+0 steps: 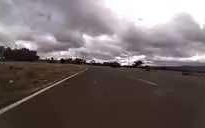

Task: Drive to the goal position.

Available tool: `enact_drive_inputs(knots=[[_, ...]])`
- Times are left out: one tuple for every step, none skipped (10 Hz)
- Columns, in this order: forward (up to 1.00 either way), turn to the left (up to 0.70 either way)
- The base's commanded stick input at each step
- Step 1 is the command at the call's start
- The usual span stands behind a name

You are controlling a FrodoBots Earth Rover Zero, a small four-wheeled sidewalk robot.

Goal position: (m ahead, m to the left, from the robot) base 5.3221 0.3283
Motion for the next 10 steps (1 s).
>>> enact_drive_inputs(knots=[[0.85, 0.04], [0.85, 0.04], [0.85, 0.04], [0.85, 0.04], [0.85, 0.04], [0.85, 0.04], [0.85, 0.04], [0.85, 0.04], [0.85, 0.04], [0.85, 0.04]])
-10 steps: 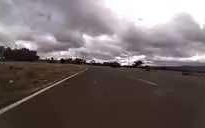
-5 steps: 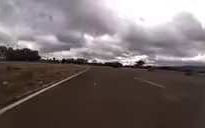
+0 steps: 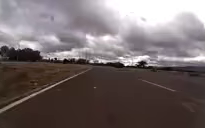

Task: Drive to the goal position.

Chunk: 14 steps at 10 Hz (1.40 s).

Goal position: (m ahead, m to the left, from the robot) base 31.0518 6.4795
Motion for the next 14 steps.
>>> enact_drive_inputs(knots=[[0.85, 0.04], [0.85, 0.04], [0.85, 0.04], [0.85, 0.04], [0.85, 0.04], [0.85, 0.04], [0.85, 0.04], [0.85, 0.04], [0.85, 0.04], [0.85, 0.04], [0.85, 0.04], [0.85, 0.04], [0.85, 0.04], [0.85, 0.04]])
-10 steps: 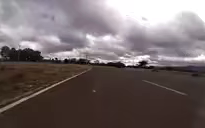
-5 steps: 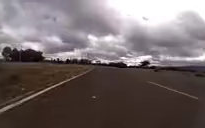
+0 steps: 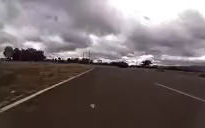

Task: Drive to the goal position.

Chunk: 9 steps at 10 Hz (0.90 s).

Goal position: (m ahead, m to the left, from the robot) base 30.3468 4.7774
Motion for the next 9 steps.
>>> enact_drive_inputs(knots=[[0.85, 0.04], [0.85, 0.04], [0.85, 0.04], [0.85, 0.04], [0.85, 0.04], [0.85, 0.04], [0.85, 0.04], [0.85, 0.04], [0.85, 0.04]])
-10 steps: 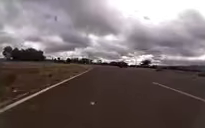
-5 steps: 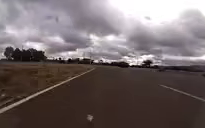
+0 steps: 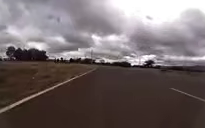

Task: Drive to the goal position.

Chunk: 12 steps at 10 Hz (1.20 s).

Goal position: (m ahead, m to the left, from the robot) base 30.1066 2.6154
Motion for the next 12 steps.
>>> enact_drive_inputs(knots=[[0.85, 0.04], [0.85, 0.04], [0.85, 0.04], [0.85, 0.04], [0.85, 0.04], [0.85, 0.04], [0.85, 0.04], [0.85, 0.04], [0.85, 0.04], [0.85, 0.04], [0.85, 0.04], [0.85, 0.04]])
